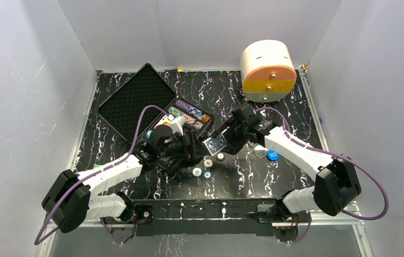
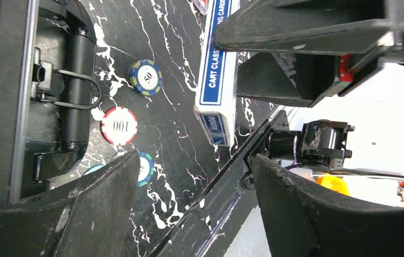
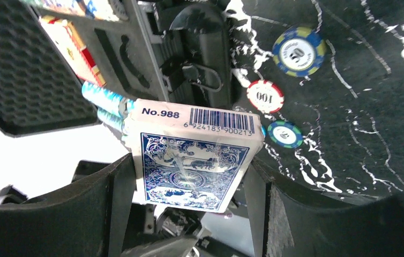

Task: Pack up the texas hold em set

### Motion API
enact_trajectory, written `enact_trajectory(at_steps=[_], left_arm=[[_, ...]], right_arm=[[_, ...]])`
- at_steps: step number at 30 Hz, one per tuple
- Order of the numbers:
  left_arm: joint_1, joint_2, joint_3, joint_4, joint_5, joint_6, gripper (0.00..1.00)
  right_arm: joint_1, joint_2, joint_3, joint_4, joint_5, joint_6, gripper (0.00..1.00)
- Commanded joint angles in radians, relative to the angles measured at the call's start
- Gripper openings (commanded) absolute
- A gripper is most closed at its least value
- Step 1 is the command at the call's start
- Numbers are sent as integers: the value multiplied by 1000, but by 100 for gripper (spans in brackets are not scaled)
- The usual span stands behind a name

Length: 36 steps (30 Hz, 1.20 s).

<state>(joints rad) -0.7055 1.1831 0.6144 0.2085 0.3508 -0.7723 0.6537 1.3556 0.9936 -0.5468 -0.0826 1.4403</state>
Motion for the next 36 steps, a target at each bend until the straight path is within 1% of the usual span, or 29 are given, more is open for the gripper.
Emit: enact_trajectory(at_steps=[1,3,8,12,14,16,19,21,22,23,25,29,32,34,36], left_arm=[[-53,7,-52,267,-98,-95,73],[-68,20,-57,304,-133,-109,69],[-94,27,-65,355,-212,-130,51],[-95,37,-63,362,-228,-136,39],[-97,42,-62,366,-229,-140,31],[-97,41,-62,366,-233,-140,23],[-96,16,-61,333,-261,-137,12],[-96,-7,-29,252,-314,-123,11],[-95,-15,-7,202,-331,-105,10],[-94,-23,16,156,-344,-85,9],[-92,-37,59,39,-375,-64,8],[-44,-67,104,-114,-405,-77,7],[36,-95,117,-226,-416,-133,7],[107,-110,115,-280,-395,-191,7],[172,-110,103,-290,-348,-239,7]], right_arm=[[-10,-3,24,96,-122,2,56],[-12,-5,14,114,-139,15,55],[-11,-6,9,133,-155,34,56],[-11,-3,6,136,-158,37,56],[-11,-1,3,134,-160,34,56],[-12,-1,0,130,-152,29,61],[-22,-7,9,102,-97,-32,81],[-41,-18,21,57,-33,-69,92],[-56,-27,21,48,-6,-91,96],[-70,-39,18,44,13,-112,98],[-107,-67,13,38,43,-145,99],[-136,-130,-7,75,83,-226,98],[-137,-168,-27,94,98,-253,98],[-137,-182,-43,99,98,-260,97],[-137,-191,-56,101,90,-262,97]])
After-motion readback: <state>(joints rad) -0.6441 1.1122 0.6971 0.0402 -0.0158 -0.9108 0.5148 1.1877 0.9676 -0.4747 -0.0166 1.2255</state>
